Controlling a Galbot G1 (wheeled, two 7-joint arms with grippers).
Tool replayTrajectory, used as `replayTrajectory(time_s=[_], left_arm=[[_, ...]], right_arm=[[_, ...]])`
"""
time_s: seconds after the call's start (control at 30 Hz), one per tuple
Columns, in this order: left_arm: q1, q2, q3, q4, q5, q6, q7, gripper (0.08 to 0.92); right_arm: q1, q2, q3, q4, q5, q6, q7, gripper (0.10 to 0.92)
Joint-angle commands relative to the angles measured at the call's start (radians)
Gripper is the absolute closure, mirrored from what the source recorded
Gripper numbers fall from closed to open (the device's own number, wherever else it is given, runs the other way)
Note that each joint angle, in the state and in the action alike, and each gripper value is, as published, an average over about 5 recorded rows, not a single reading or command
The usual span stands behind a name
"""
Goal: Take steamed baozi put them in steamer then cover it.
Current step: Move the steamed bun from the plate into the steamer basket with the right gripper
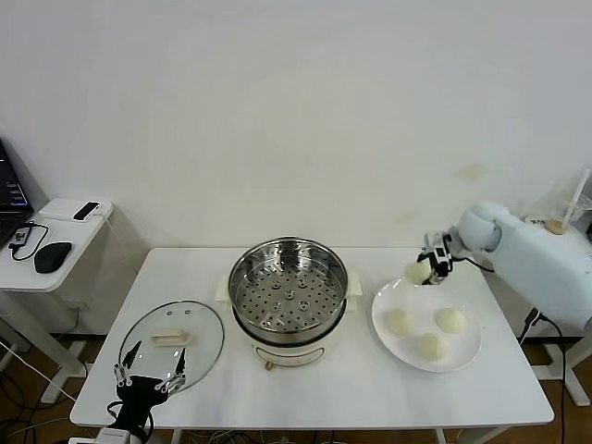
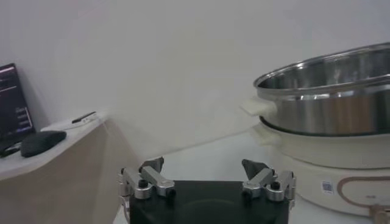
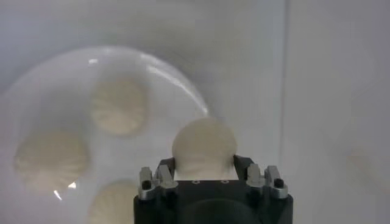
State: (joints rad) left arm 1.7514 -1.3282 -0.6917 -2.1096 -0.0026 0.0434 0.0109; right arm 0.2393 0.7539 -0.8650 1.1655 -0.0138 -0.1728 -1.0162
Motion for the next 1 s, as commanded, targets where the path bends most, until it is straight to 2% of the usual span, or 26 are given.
replayTrajectory(time_s=[0.03,0.27,0.4,0.63,1.0], left_arm=[[-0.001,0.006,0.001,0.000,-0.005,-0.002,-0.001,0.177],[0.003,0.019,-0.010,-0.008,-0.011,0.000,0.005,0.177],[0.006,0.020,-0.018,-0.006,-0.014,0.002,0.008,0.177],[0.016,0.016,-0.025,-0.005,-0.010,0.004,0.013,0.177],[0.030,0.016,-0.056,-0.009,-0.017,0.001,0.014,0.177]], right_arm=[[0.211,0.032,-0.140,0.094,0.176,-0.012,0.011,0.414],[0.296,0.152,-0.240,0.125,0.260,0.040,0.075,0.417],[0.305,0.231,-0.286,0.127,0.248,0.102,0.112,0.422],[0.275,0.386,-0.354,0.068,0.169,0.272,0.156,0.423],[0.184,0.567,-0.357,-0.174,-0.062,0.516,0.171,0.423]])
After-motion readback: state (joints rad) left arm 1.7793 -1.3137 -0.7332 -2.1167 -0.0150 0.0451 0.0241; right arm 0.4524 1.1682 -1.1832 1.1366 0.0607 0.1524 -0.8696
